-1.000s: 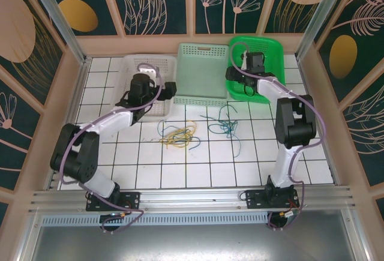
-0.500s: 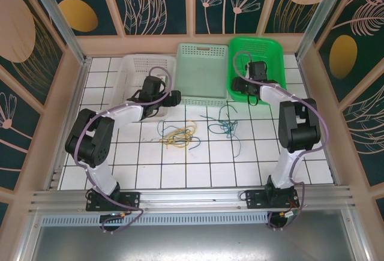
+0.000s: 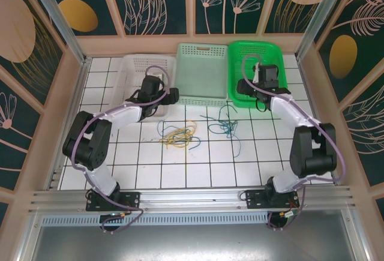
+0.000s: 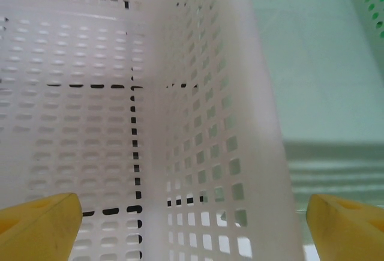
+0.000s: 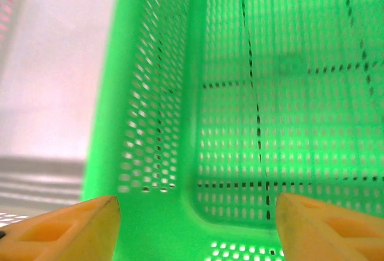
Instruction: Untangle the cables
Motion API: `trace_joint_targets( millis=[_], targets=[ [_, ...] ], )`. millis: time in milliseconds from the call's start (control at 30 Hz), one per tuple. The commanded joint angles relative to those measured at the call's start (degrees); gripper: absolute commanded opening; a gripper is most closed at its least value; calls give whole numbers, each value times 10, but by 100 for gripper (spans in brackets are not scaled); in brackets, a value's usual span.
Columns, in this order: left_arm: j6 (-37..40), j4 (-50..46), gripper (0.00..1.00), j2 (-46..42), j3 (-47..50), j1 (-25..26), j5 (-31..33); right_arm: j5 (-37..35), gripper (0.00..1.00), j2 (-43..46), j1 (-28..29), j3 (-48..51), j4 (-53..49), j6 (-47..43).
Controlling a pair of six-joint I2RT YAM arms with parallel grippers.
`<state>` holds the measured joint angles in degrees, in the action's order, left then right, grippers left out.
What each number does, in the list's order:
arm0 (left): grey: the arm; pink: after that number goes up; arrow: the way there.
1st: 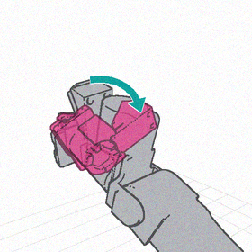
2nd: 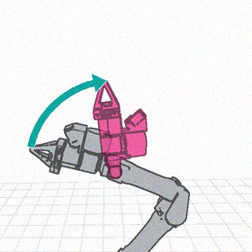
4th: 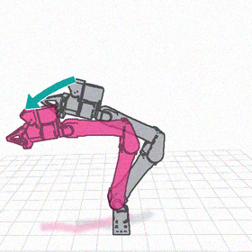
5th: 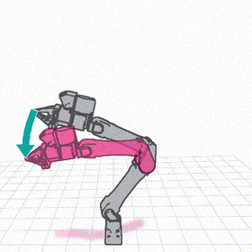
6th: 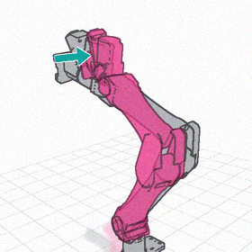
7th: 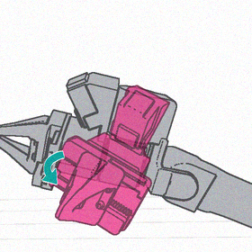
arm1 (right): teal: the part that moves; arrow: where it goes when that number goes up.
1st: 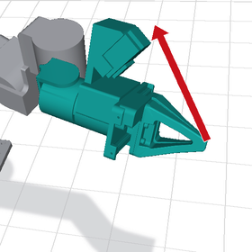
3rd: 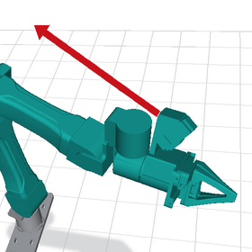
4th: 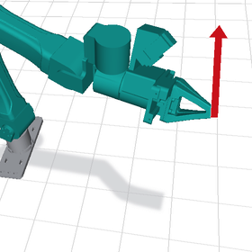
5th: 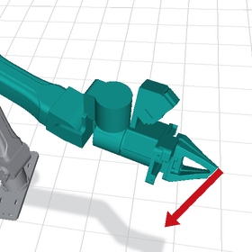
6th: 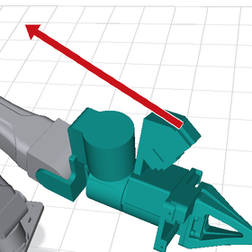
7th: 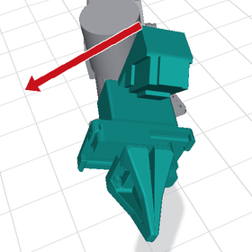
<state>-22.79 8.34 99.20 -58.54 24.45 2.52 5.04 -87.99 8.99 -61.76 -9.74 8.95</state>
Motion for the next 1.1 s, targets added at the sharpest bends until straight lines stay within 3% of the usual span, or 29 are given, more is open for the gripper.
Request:
trace_joint_targets(
  millis=[0, 233, 433, 533, 767, 1067],
  targets=[
    [3, 32, 98, -53, 14, 5, 14, 12, 72, 62, 19, 15, -30, -20],
    [6, 125, 99, -123, 88, 5, -51, -13, 73, 160, 105, 135, -110, 33],
    [23, 129, 99, -126, 97, 5, -92, 49, 68, 276, 126, 238, -135, 134],
    [17, 139, 99, -120, 101, 5, -98, 38, 66, 309, 141, 269, -159, 174],
    [-3, 158, 98, -109, 99, 5, -121, 48, 65, 272, 158, 305, -148, 214],
    [2, 149, 99, -131, 111, 5, -117, 17, 59, 188, 160, 318, -90, 193]
  ],
)
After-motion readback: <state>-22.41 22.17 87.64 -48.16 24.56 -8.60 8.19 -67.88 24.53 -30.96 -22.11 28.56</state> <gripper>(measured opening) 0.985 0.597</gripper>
